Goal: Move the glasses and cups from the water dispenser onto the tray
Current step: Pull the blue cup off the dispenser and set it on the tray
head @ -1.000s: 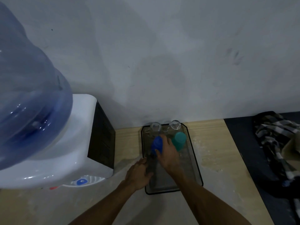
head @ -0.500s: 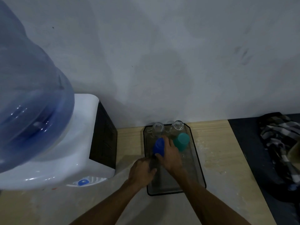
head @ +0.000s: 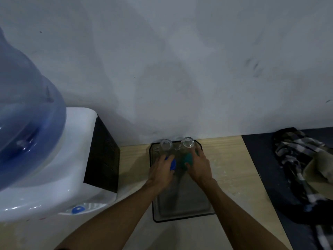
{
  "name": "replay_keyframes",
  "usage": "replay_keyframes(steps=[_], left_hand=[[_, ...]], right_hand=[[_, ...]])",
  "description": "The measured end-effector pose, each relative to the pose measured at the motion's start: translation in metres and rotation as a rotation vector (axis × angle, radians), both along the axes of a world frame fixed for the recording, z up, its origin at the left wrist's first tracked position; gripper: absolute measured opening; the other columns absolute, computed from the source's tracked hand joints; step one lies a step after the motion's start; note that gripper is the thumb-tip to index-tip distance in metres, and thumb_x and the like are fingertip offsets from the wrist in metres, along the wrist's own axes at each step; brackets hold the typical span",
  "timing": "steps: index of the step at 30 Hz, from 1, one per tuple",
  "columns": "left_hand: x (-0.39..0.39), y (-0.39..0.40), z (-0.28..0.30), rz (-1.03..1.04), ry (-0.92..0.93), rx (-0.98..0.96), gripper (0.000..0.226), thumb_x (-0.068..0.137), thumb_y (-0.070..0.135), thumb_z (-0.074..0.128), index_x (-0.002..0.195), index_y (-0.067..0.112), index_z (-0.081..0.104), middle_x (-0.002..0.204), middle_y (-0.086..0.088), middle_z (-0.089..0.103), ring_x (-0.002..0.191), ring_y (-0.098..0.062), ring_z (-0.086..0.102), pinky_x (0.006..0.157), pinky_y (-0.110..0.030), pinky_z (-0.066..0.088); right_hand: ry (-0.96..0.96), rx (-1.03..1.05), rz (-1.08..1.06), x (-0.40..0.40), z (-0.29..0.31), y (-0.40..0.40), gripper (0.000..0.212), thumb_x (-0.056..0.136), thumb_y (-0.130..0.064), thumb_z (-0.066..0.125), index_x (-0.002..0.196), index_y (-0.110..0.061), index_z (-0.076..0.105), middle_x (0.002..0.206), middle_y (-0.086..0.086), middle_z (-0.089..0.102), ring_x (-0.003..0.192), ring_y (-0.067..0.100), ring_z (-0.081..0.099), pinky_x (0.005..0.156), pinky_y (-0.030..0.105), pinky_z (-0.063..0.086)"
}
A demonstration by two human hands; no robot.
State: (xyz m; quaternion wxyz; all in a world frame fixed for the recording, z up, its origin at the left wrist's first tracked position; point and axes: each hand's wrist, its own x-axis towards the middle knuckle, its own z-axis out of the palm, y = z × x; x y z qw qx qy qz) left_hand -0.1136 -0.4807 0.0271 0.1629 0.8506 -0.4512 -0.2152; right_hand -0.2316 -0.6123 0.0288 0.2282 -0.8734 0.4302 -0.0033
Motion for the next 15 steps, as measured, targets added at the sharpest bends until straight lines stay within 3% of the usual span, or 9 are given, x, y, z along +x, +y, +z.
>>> replay_keyframes(steps=[4, 15], left_hand=[[0.010, -0.004, -0.001, 0.013, 0.003, -0.016, 0.067, 0.086, 0.019, 0.070, 0.147, 0.025, 0.043, 0.144, -0.008, 0.045, 0.128, -0.033, 0.050, 0.100, -0.044, 0.051], [0.014, -0.002, -0.005, -0.024, 0.004, -0.022, 0.069, 0.087, 0.018, 0.070, 0.149, 0.027, 0.041, 0.151, -0.003, 0.040, 0.133, -0.030, 0.046, 0.105, -0.046, 0.049]], right_hand=[[-0.052, 0.075, -0.013, 0.001, -0.001, -0.005, 0.069, 0.087, -0.015, 0.076, 0.149, -0.020, 0.045, 0.158, 0.015, 0.040, 0.133, 0.036, 0.055, 0.107, 0.046, 0.053], [-0.033, 0.078, -0.047, 0.002, -0.005, 0.000, 0.069, 0.087, -0.020, 0.076, 0.146, -0.028, 0.042, 0.151, 0.012, 0.047, 0.132, 0.032, 0.055, 0.103, 0.047, 0.056]])
